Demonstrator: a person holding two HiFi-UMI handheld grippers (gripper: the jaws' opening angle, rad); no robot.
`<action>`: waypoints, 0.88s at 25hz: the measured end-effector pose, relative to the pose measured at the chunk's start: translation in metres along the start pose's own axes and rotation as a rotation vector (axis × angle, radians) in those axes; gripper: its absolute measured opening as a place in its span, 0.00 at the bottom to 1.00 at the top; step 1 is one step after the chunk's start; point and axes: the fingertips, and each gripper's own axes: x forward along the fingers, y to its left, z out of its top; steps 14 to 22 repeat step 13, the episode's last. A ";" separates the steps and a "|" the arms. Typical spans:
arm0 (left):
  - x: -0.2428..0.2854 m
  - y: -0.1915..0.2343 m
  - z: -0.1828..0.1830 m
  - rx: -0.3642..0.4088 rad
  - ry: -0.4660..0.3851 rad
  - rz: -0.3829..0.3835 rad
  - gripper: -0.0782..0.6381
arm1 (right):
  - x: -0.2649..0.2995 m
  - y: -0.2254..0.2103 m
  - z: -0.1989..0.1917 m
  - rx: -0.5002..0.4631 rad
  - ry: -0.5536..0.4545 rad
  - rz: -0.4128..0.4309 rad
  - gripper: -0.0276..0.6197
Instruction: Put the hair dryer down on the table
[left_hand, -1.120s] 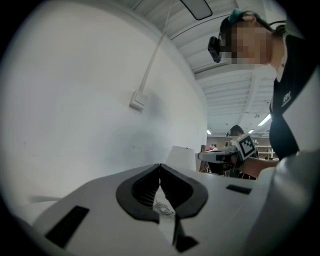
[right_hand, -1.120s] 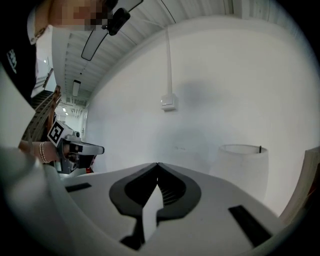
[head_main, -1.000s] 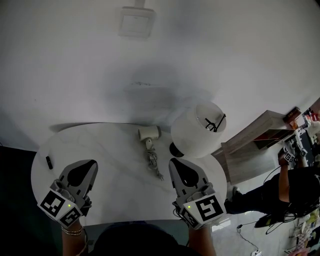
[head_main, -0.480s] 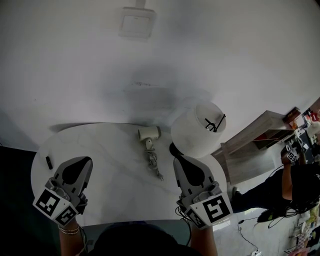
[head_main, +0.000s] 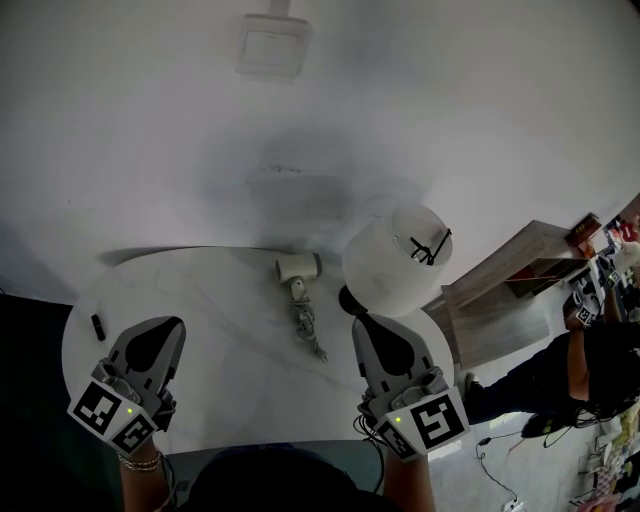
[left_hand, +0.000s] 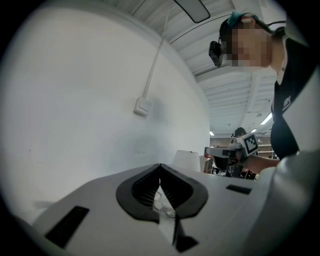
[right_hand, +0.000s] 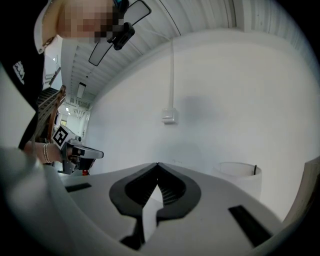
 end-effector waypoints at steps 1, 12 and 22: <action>0.000 0.000 0.000 -0.002 -0.001 0.000 0.13 | 0.000 0.000 0.000 0.002 0.002 0.000 0.07; 0.002 0.000 -0.003 -0.011 0.004 0.001 0.13 | 0.002 -0.003 -0.003 0.033 -0.001 0.010 0.07; 0.002 0.000 -0.004 -0.014 0.004 0.002 0.13 | 0.002 -0.003 -0.003 0.038 -0.004 0.011 0.07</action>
